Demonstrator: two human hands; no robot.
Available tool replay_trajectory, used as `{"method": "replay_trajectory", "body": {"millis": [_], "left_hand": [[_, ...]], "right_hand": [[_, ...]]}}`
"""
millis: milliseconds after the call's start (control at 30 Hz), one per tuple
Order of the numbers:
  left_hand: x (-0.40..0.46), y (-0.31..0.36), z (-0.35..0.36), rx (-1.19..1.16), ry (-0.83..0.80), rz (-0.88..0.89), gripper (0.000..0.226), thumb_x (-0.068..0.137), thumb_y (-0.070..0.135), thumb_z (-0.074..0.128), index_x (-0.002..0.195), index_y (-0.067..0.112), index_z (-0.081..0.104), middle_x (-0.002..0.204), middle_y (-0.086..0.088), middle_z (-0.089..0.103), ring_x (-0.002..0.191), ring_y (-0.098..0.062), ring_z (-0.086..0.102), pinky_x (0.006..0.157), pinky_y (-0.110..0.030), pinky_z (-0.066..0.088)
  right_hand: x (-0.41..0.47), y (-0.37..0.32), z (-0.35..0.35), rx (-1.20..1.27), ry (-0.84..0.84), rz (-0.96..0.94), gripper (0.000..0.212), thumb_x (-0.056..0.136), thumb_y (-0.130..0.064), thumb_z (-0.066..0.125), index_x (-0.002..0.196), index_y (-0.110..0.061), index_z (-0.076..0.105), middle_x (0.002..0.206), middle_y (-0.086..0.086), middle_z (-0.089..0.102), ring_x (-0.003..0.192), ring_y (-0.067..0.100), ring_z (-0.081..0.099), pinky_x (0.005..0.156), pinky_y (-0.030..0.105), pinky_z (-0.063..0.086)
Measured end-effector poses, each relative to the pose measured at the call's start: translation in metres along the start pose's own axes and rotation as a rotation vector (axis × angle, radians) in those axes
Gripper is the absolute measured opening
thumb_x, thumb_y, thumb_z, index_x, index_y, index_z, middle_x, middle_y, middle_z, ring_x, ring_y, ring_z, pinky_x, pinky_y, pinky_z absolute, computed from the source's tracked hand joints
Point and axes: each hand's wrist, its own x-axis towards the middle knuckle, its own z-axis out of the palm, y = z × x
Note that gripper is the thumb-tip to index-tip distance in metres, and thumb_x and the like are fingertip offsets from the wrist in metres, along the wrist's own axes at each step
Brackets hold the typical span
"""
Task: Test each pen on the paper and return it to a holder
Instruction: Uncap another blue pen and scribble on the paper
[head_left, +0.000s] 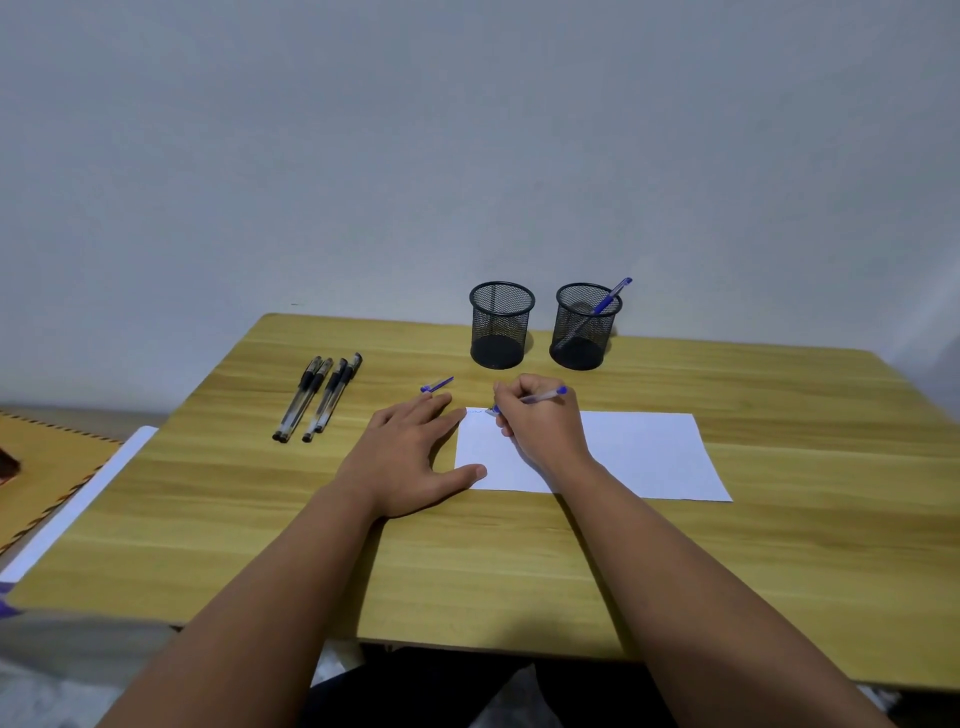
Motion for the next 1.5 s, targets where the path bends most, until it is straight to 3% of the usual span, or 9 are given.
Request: {"method": "replay_trajectory", "body": {"millis": [367, 567, 667, 800, 1067, 1233, 1367, 1500], "left_hand": [[-0.0003, -0.0002, -0.0002, -0.010, -0.001, -0.008, 0.093, 0.078, 0.092, 0.033, 0.155, 0.040, 0.034, 0.166, 0.012, 0.026, 0.153, -0.008, 0.018, 0.123, -0.039, 0.018], [0.0002, -0.0004, 0.0005, -0.017, 0.004, -0.008, 0.093, 0.078, 0.092, 0.035, 0.155, 0.040, 0.035, 0.166, 0.012, 0.027, 0.153, -0.008, 0.018, 0.121, -0.037, 0.016], [0.0000, -0.0002, 0.0001, -0.012, -0.001, -0.010, 0.094, 0.077, 0.093, 0.033, 0.155, 0.040, 0.034, 0.166, 0.013, 0.026, 0.154, -0.008, 0.017, 0.121, -0.036, 0.015], [-0.0011, 0.0016, -0.0017, -0.020, 0.001, -0.013, 0.093, 0.077, 0.092, 0.035, 0.155, 0.040, 0.035, 0.166, 0.013, 0.026, 0.154, -0.007, 0.017, 0.122, -0.036, 0.015], [-0.0020, 0.0045, -0.0050, -0.020, -0.008, -0.013, 0.091, 0.079, 0.089, 0.038, 0.155, 0.039, 0.036, 0.166, 0.012, 0.026, 0.154, -0.008, 0.016, 0.122, -0.036, 0.015], [-0.0017, 0.0039, -0.0055, -0.011, -0.022, -0.016, 0.092, 0.078, 0.090, 0.035, 0.155, 0.040, 0.034, 0.167, 0.013, 0.024, 0.154, -0.007, 0.015, 0.123, -0.036, 0.015], [-0.0013, 0.0034, -0.0045, -0.013, -0.014, -0.015, 0.091, 0.079, 0.090, 0.037, 0.155, 0.040, 0.034, 0.166, 0.013, 0.024, 0.154, -0.007, 0.015, 0.122, -0.036, 0.015], [-0.0019, 0.0024, -0.0029, -0.022, -0.004, -0.015, 0.091, 0.079, 0.090, 0.038, 0.154, 0.040, 0.036, 0.166, 0.013, 0.026, 0.154, -0.008, 0.016, 0.122, -0.036, 0.016]], "right_hand": [[-0.0016, -0.0027, -0.0017, 0.079, 0.021, 0.034, 0.036, 0.097, -0.027, 0.070, 0.063, -0.014, 0.065, 0.062, 0.013, 0.069, 0.057, 0.020, 0.065, 0.060, 0.036, 0.053], [-0.0015, -0.0028, -0.0020, 0.096, 0.050, 0.042, 0.034, 0.098, -0.021, 0.068, 0.071, 0.000, 0.064, 0.068, 0.024, 0.068, 0.057, 0.018, 0.065, 0.056, 0.030, 0.053], [-0.0005, -0.0013, -0.0013, 0.066, 0.049, 0.033, 0.036, 0.098, -0.021, 0.068, 0.067, -0.004, 0.062, 0.063, 0.018, 0.067, 0.056, 0.017, 0.064, 0.055, 0.029, 0.053], [-0.0003, 0.0005, -0.0015, 0.061, 0.065, 0.019, 0.037, 0.098, -0.021, 0.067, 0.069, 0.001, 0.059, 0.065, 0.024, 0.064, 0.055, 0.018, 0.063, 0.055, 0.028, 0.054], [0.0001, 0.0003, -0.0007, 0.072, 0.079, 0.002, 0.042, 0.098, -0.019, 0.066, 0.077, 0.013, 0.051, 0.076, 0.037, 0.053, 0.056, 0.016, 0.060, 0.055, 0.035, 0.051], [-0.0015, -0.0003, -0.0005, 0.078, 0.086, 0.005, 0.040, 0.098, -0.020, 0.065, 0.075, 0.010, 0.052, 0.075, 0.035, 0.054, 0.060, 0.021, 0.059, 0.058, 0.037, 0.052], [0.0000, 0.0003, -0.0016, 0.125, 0.091, 0.036, 0.039, 0.098, -0.019, 0.064, 0.073, 0.008, 0.051, 0.065, 0.025, 0.051, 0.058, 0.023, 0.056, 0.058, 0.037, 0.049], [-0.0006, 0.0001, -0.0014, 0.082, 0.094, 0.021, 0.036, 0.097, -0.020, 0.064, 0.075, 0.008, 0.056, 0.071, 0.034, 0.057, 0.056, 0.026, 0.055, 0.057, 0.038, 0.050]]}}
